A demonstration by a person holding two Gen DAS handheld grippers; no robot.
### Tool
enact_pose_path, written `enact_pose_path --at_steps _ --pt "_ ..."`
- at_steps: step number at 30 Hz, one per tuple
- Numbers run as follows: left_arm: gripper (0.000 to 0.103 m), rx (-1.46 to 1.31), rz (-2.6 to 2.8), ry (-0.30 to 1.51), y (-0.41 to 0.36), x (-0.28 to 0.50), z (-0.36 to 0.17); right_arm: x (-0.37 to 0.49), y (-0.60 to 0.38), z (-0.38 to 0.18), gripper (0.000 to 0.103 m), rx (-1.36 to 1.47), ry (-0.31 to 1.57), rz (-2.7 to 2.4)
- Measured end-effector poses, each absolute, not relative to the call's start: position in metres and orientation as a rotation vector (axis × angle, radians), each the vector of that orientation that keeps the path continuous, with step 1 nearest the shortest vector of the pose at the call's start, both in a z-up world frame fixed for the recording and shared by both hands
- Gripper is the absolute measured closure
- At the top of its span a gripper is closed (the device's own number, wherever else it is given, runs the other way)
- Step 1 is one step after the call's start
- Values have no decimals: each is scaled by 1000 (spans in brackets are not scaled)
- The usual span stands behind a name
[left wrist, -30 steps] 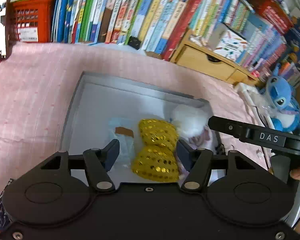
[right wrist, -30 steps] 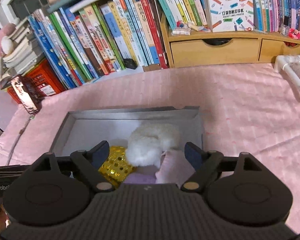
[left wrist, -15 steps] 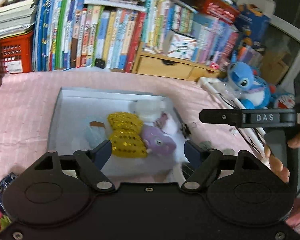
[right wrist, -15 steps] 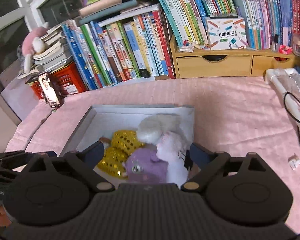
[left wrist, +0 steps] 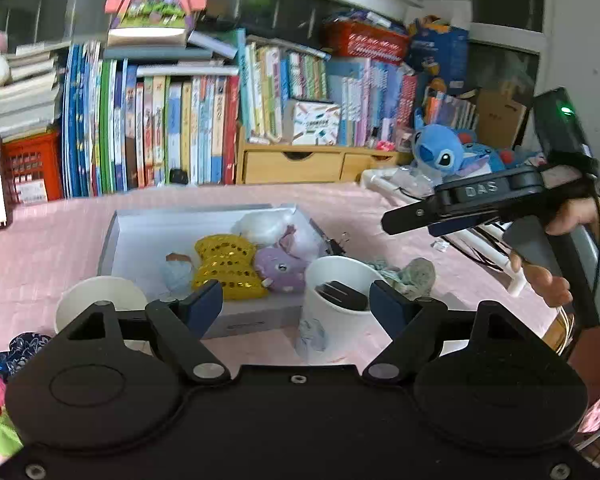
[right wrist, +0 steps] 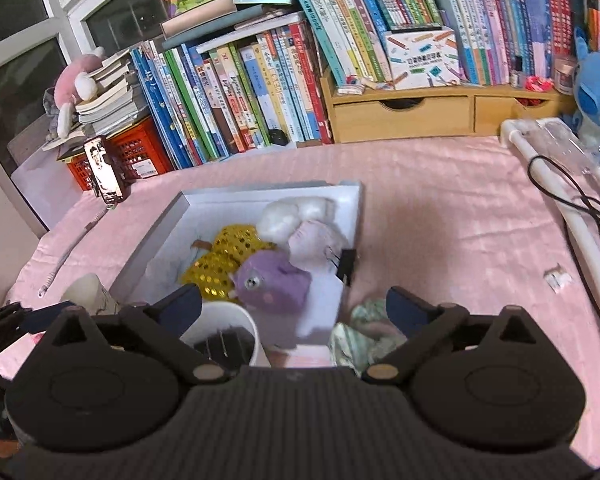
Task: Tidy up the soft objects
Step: 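Move the left tool to the white foam cube while the right tool approaches the green floral cloth, then grasp the white foam cube with the left tool while the right tool grasps the green floral cloth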
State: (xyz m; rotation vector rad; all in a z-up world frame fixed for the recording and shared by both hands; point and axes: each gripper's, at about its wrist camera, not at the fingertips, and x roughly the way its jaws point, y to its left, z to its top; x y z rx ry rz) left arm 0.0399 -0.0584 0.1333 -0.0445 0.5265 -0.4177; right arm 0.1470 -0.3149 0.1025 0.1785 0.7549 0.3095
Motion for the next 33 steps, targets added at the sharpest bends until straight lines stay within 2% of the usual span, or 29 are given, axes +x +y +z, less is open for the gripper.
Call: enact_pose_path --at_steps 7,18,33 --pt "23 -4 -468 457 -82 6 123 136 -328 90 0 174 778 287" --pt "19 77 -587 465 -147 -20 92 137 -350 73 0 189 824 252" --pt "19 76 -569 546 -236 19 31 165 -375 36 0 269 926 274"
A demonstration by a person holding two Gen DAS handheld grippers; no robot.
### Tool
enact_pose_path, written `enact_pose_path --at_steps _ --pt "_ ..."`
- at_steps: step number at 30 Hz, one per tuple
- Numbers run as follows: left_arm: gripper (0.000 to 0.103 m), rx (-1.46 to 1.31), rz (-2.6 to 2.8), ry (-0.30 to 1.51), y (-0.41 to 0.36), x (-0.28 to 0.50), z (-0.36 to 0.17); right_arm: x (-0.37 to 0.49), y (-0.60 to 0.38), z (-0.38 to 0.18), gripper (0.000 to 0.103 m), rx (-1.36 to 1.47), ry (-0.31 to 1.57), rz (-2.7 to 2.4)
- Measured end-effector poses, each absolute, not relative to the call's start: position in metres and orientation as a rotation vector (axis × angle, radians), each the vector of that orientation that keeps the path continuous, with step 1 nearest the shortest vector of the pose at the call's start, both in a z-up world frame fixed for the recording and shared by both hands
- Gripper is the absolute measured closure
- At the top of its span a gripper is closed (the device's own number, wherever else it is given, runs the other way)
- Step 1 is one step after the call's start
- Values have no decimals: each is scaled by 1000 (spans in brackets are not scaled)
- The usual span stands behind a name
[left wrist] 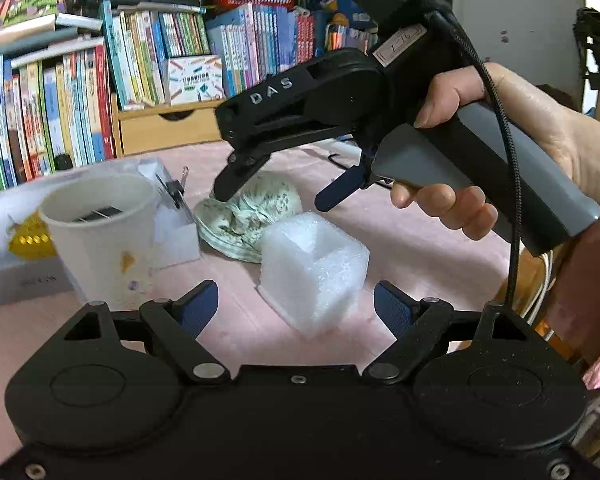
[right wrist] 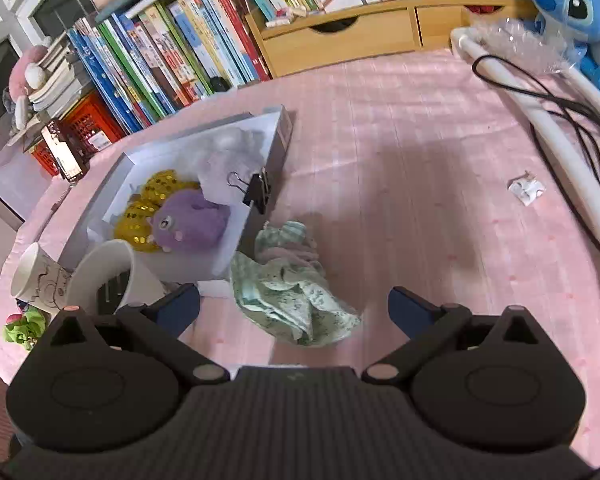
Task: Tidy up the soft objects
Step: 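Grasp the white foam cube with the left tool while the right tool grasps the green floral cloth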
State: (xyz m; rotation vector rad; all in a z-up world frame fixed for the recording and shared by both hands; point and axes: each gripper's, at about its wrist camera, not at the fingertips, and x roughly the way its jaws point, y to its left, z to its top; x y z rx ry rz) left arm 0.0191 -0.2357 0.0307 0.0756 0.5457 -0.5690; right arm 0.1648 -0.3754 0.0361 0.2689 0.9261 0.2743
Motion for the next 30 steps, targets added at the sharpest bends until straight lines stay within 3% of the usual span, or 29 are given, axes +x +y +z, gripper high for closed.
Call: enact_pose_path --at_steps 13,17,19,22,27,30 --pt "19 53 -533 564 -261 47 11 185 -371 22 0 251 960 305" --pt "27 36 -542 585 -261 53 7 184 -371 18 3 265 964 310" --pt "36 23 -550 602 -260 55 5 184 -371 16 7 269 969 304" --pt "40 36 -557 596 -259 53 4 184 -371 13 16 284 971 292" --pt "45 33 -568 601 -254 52 5 180 -374 13 45 328 965 262" --pt "50 25 -567 599 -250 52 9 176 -376 15 55 355 957 246"
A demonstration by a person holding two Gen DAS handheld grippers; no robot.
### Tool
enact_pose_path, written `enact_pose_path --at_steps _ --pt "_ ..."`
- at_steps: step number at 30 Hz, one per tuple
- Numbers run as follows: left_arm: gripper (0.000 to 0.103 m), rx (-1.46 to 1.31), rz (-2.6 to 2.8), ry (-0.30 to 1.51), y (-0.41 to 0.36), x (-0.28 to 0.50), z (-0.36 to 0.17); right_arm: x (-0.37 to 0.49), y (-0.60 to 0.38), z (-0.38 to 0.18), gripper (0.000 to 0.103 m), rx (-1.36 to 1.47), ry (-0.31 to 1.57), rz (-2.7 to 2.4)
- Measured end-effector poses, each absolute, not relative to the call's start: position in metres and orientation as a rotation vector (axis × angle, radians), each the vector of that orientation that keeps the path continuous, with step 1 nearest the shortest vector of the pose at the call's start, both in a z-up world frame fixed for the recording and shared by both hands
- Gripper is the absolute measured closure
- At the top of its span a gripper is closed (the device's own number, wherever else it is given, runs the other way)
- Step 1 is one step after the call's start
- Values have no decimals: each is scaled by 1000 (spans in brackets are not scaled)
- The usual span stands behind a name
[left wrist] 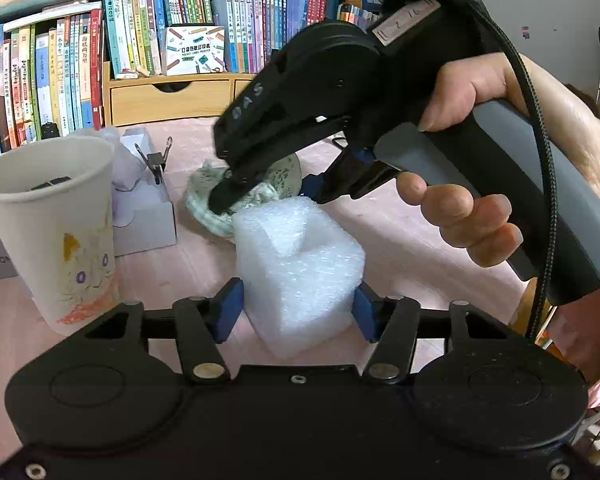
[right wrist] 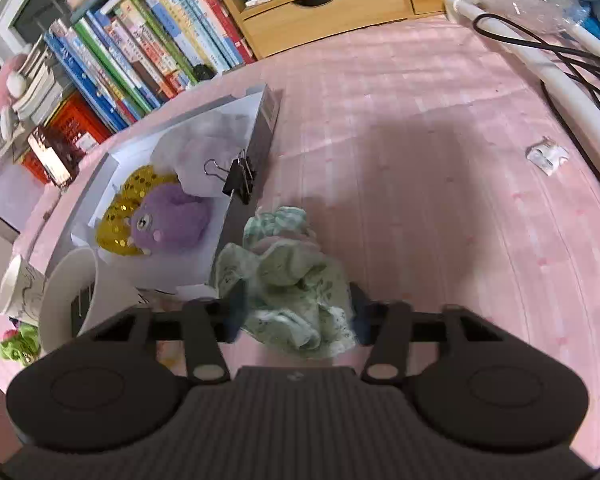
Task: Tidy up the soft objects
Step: 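Grasp the white foam cube with the left tool while the right tool grasps the green floral cloth, then carry the foam cube with the left tool while the right tool carries the cloth over the tray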
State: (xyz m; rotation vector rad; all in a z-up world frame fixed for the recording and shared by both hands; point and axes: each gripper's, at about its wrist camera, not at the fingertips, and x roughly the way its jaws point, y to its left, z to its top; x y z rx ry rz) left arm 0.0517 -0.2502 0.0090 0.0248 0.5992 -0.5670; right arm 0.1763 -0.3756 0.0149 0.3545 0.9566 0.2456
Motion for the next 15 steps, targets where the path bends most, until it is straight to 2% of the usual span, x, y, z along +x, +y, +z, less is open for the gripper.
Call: enact_pose_path --at_steps 3,6,15 --pt "52 29 -561 588 -245 48 12 172 -378 19 64 376 940 220" --pt "53 31 -547 573 -239 43 14 163 -381 26 68 385 910 193" --pt "54 43 -573 520 -226 19 31 139 -382 45 69 394 837 191"
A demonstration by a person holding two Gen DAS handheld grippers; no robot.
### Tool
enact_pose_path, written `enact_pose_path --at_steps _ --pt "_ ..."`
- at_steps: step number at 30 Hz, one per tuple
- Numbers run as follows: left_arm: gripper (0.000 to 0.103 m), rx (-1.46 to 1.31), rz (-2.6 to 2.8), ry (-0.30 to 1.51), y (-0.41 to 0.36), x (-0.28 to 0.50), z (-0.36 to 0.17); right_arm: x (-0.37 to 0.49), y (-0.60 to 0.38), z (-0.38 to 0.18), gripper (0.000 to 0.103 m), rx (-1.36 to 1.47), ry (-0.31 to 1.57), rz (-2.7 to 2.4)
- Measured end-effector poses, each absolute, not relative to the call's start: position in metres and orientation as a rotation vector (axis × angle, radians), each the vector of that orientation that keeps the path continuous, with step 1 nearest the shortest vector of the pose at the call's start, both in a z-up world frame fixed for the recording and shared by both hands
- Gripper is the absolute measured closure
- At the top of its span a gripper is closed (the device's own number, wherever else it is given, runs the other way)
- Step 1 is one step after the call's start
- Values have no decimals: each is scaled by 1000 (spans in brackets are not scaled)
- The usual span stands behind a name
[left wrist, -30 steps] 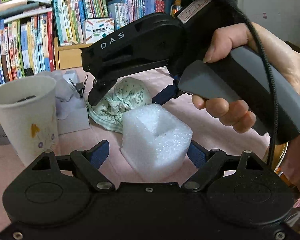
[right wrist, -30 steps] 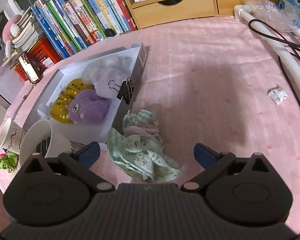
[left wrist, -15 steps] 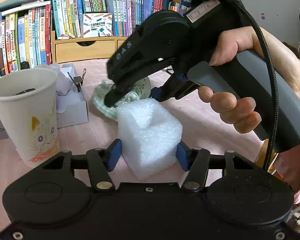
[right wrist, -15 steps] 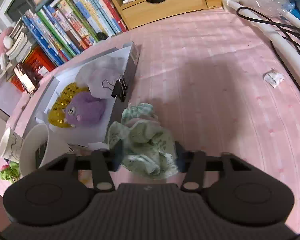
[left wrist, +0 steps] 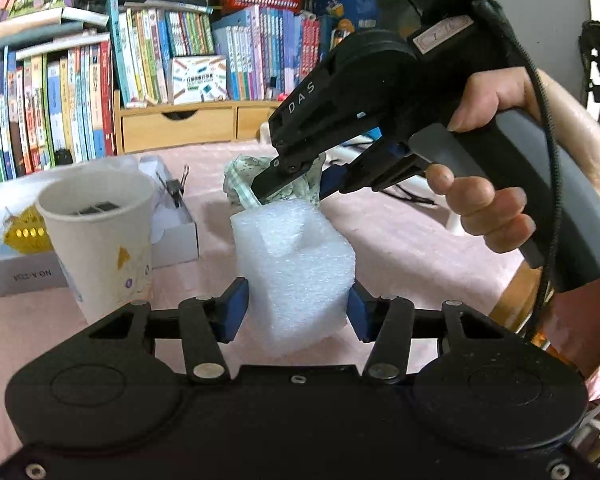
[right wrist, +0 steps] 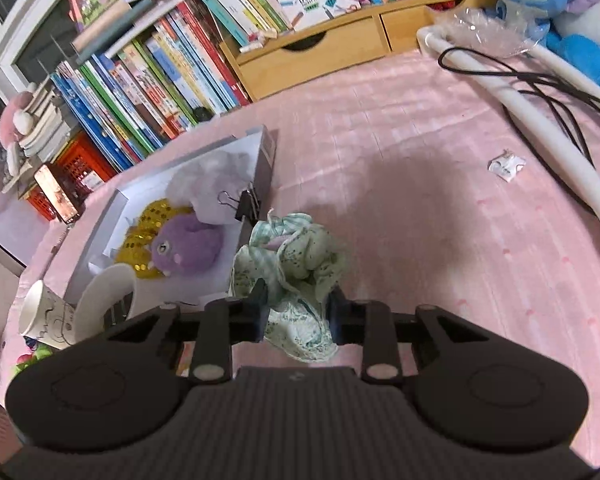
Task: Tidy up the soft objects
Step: 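Carry the foam cube with the left tool while the right tool carries the cloth over the tray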
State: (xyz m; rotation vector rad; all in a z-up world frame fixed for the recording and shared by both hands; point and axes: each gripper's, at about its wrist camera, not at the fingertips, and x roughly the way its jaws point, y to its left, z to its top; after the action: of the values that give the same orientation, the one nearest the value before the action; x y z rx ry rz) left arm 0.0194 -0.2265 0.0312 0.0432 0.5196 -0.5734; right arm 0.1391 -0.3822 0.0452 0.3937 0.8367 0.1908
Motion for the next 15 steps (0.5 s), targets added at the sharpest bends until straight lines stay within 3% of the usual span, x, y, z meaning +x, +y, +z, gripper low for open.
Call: enact_pose_path --at_steps 15 --pt "54 -12 -581 414 -197 -4 79 117 -379 70 69 403 751 207"
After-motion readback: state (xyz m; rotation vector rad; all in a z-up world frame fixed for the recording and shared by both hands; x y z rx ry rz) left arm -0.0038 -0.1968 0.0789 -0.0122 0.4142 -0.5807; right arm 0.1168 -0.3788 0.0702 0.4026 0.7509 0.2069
